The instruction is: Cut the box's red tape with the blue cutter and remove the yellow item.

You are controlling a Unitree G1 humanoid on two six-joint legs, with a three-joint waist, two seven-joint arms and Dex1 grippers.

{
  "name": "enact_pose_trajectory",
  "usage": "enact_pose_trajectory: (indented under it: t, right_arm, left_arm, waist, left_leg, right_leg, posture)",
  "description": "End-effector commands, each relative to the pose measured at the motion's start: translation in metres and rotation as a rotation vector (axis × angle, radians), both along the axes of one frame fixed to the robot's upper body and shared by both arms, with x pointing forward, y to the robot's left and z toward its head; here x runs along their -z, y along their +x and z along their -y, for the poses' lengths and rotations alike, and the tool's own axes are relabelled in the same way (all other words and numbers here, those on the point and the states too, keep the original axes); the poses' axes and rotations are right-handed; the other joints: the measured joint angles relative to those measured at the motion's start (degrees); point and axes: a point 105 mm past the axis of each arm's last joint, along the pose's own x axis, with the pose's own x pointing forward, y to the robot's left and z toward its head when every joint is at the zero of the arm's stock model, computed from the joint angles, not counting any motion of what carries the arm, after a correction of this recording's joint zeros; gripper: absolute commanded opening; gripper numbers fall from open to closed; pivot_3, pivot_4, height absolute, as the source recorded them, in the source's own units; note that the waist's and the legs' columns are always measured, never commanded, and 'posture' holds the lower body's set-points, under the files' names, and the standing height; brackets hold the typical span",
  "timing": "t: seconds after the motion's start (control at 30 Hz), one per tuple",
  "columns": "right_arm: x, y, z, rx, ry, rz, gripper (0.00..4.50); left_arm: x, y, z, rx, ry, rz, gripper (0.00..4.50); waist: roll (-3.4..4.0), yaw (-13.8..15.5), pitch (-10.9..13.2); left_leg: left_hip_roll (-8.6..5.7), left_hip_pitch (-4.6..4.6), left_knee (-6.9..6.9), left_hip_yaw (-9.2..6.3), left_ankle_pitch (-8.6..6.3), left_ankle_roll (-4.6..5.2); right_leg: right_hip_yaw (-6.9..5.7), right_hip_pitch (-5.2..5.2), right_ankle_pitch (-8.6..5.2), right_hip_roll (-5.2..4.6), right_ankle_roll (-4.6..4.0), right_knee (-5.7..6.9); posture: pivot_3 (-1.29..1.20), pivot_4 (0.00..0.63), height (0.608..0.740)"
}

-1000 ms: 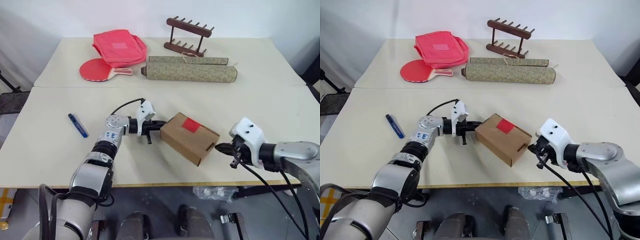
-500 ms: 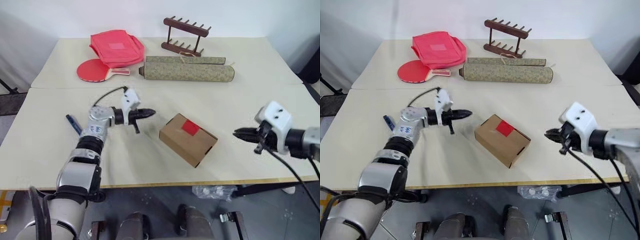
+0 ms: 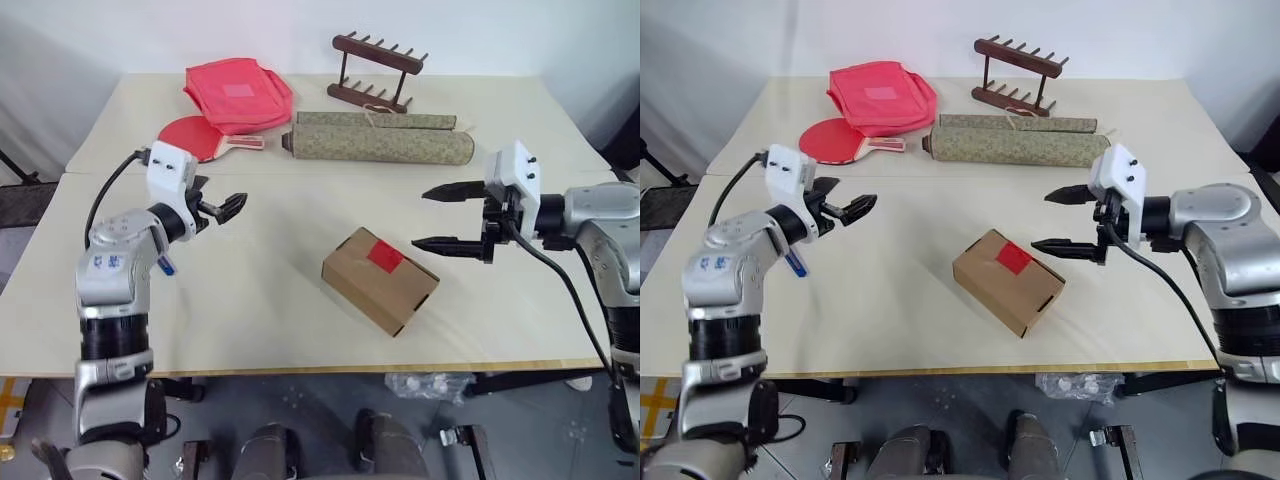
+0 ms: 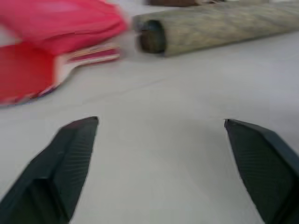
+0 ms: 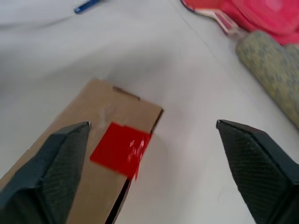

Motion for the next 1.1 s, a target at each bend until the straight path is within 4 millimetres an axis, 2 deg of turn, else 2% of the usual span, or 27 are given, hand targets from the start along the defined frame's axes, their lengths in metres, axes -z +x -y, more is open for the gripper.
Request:
enact_pose_trajectory:
  t: [0.03,0.2,0.33,0.43,0.77,0.8,0.9,1.0,1.07,1.1]
  right_arm:
    - [-0.007,0.004,-0.001,-0.025,-0.009,0.027,4.5]
    - [-0.004,0.012,-0.007,-0.079,-0.036,0.003,4.5]
    - [-0.006,0.018,-0.009,-0.093,-0.045,0.004,4.5]
    - [-0.007,0.021,-0.013,-0.107,-0.045,0.007,4.5]
    - [-0.007,0.024,-0.014,-0.117,-0.062,0.014,4.5]
    - [-0.007,0.024,-0.013,-0.117,-0.062,0.015,4.5]
    - [-0.008,0.024,-0.012,-0.111,-0.066,0.018,4.5]
    - [-0.008,0.024,-0.01,-0.106,-0.071,0.02,4.5]
    - [-0.008,0.025,-0.009,-0.102,-0.074,0.021,4.5]
    - [-0.009,0.025,-0.008,-0.1,-0.074,0.023,4.5]
  left_arm:
    - [-0.007,-0.015,-0.029,-0.259,0.012,0.063,4.46]
    - [0.022,-0.032,-0.043,-0.565,-0.156,-0.039,4.46]
    - [0.047,-0.039,-0.044,-0.656,-0.172,-0.215,4.46]
    - [0.055,-0.041,-0.052,-0.775,-0.266,-0.23,4.46]
    - [0.082,-0.031,-0.044,-0.777,-0.326,-0.362,4.46]
    - [0.082,-0.031,-0.046,-0.782,-0.329,-0.361,4.06]
    - [0.084,-0.031,-0.049,-0.792,-0.34,-0.366,3.33]
    - [0.087,-0.034,-0.055,-0.829,-0.335,-0.383,3.33]
    - [0.091,-0.036,-0.056,-0.838,-0.344,-0.397,2.97]
    - [0.092,-0.037,-0.056,-0.836,-0.346,-0.407,2.97]
  waist:
    - [0.0,-0.12,0.0]
    - [-0.03,-0.08,0.0]
    - [-0.03,-0.21,0.0]
    - [-0.03,-0.22,0.0]
    - [-0.02,-0.1,0.0]
    - [-0.02,-0.12,0.0]
    - [-0.01,-0.12,-0.01]
    - [-0.01,-0.13,-0.01]
    - [0.0,-0.24,-0.01]
    - [0.0,-0.27,-0.02]
  left_leg:
    - [-0.01,0.0,0.01,0.01,0.01,0.0]
    - [0.0,0.05,0.0,0.07,0.01,0.01]
    - [0.0,0.06,0.0,0.09,0.02,0.01]
    - [0.01,0.07,0.0,0.1,0.02,0.01]
    - [0.0,0.1,-0.01,0.12,0.02,0.01]
    - [0.0,0.12,-0.01,0.12,0.03,-0.01]
    - [0.0,0.19,-0.01,0.18,0.04,-0.02]
    - [-0.01,0.24,0.0,0.22,0.07,-0.02]
    - [-0.02,0.28,-0.01,0.26,0.07,-0.02]
    - [-0.01,0.3,-0.02,0.27,0.07,-0.02]
  right_leg:
    - [0.04,0.01,0.0,0.0,0.0,-0.01]
    - [0.17,0.01,0.0,-0.02,0.0,0.0]
    - [0.19,0.02,0.01,-0.01,0.01,0.01]
    - [0.2,0.01,0.01,-0.01,0.01,0.01]
    - [0.22,0.01,0.01,-0.04,0.01,0.03]
    - [0.22,0.01,0.01,-0.04,0.01,0.07]
    - [0.31,0.02,0.01,-0.06,0.0,0.13]
    - [0.36,0.02,0.01,-0.1,0.0,0.19]
    - [0.41,0.02,0.01,-0.1,0.0,0.21]
    - [0.42,0.02,0.01,-0.1,0.0,0.21]
  posture:
    - [0.0,0.15,0.74]
    - [0.0,0.15,0.74]
    - [0.0,0.15,0.74]
    - [0.0,0.15,0.74]
    - [0.0,0.15,0.74]
    - [0.0,0.15,0.74]
    - [0.0,0.15,0.74]
    - [0.0,0.15,0.74]
    - [0.0,0.15,0.74]
    - [0.0,0.15,0.74]
